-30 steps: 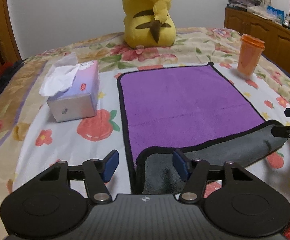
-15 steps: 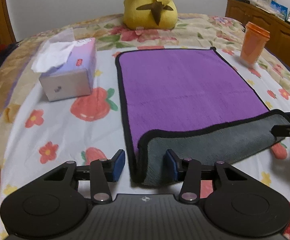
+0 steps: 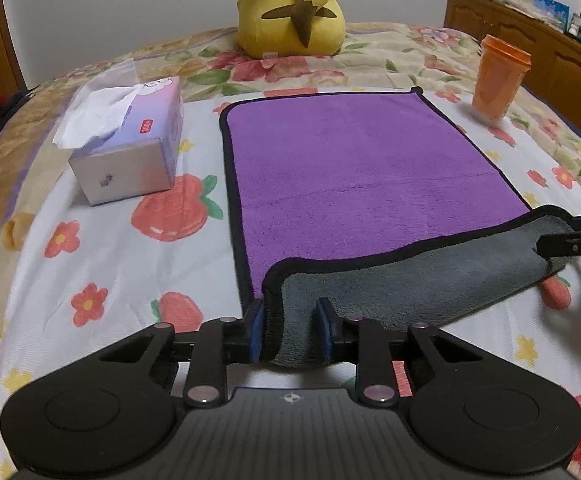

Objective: Fold towel

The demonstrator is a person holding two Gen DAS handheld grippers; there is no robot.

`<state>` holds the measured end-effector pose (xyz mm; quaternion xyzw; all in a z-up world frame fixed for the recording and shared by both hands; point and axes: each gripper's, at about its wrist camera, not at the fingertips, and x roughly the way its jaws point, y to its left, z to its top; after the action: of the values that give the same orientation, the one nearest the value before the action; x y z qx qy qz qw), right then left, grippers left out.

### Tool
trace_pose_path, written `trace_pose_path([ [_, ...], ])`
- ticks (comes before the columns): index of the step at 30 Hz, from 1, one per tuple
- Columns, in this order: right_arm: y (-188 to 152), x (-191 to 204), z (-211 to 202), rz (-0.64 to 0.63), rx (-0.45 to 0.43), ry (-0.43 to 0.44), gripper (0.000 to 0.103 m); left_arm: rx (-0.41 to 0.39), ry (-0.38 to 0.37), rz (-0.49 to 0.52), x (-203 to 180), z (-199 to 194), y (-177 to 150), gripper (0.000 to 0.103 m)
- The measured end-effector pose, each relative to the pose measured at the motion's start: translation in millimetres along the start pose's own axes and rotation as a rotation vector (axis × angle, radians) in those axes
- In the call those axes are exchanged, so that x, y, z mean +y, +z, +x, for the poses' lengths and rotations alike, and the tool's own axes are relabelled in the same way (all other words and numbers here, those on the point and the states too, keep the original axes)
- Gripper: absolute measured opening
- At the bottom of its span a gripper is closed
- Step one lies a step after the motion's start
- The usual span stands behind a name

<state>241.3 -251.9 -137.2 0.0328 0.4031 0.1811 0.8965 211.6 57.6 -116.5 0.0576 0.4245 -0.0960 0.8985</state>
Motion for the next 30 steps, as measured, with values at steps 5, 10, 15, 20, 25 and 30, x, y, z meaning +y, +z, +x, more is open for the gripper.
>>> trace_pose_path([
  [5, 2.1, -0.8, -1.6, -0.006, 0.002, -0.007, 0.044, -0.007, -0.003, -0.004, -0.6, -0.6, 0.1, 0.019],
  [10, 1.5, -5.1, 0.8, -0.011, 0.022, -0.043, 0.023, -0.015, 0.003, -0.001, 0.4, -1.9, -0.1, 0.012],
  [15, 0.9, -4.5, 0.3, -0.017, 0.025, -0.039, 0.009, -0.034, -0.003, 0.009, -0.7, -7.8, 2.5, 0.010],
  [20, 3.3, -3.4, -4.9, -0.025, -0.007, -0.035, 0.005, -0.089, -0.015, 0.001, -1.2, -23.1, 9.1, 0.009],
  [25, 8.4, -1.7, -13.4, -0.045, -0.062, -0.034, 0.005, -0.134, -0.028, -0.002, -4.2, -34.1, 13.8, 0.009],
  [30, 15.6, -2.8, -20.5, -0.060, -0.120, -0.029, 0.005, -0.176, -0.028, -0.002, -6.2, -40.8, 18.5, 0.009],
])
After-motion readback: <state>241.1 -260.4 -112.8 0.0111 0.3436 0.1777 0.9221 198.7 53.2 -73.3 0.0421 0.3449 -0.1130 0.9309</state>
